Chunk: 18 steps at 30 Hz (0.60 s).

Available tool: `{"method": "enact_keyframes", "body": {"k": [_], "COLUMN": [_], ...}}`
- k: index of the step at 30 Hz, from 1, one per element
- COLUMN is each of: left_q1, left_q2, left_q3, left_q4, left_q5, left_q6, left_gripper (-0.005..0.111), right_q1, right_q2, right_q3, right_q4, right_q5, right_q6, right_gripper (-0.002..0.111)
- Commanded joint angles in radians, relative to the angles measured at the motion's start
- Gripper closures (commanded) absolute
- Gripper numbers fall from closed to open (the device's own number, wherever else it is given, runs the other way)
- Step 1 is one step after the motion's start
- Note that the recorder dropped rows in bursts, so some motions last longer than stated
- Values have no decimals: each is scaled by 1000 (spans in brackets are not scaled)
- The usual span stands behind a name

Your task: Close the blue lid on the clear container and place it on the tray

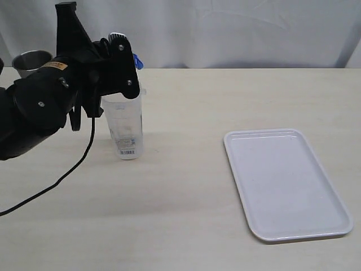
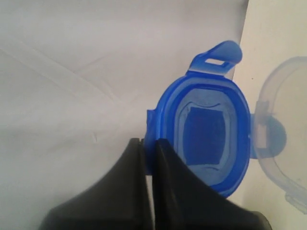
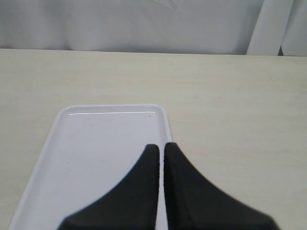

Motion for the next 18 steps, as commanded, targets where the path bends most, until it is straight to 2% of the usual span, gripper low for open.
{"method": "enact_keyframes", "body": {"k": [1, 5, 11, 18], "left_q1": [-8, -10, -74, -78], "left_q2": [-9, -9, -9, -9], "left_q3": [2, 2, 2, 2], "left_q4": [1, 1, 18, -1], "left_q5": [-43, -57, -92, -96], "left_q6": [31, 31, 31, 31], "left_gripper": [107, 107, 107, 107], "right_q1": [1, 1, 1, 1], "right_q2": [-5, -5, -5, -5], "right_q3": [3, 3, 3, 3], "right_q4": [1, 1, 1, 1], "right_q5": [-4, -4, -4, -4], "right_q6": [-5, -5, -5, -5], "right_gripper": [104, 104, 104, 104]}}
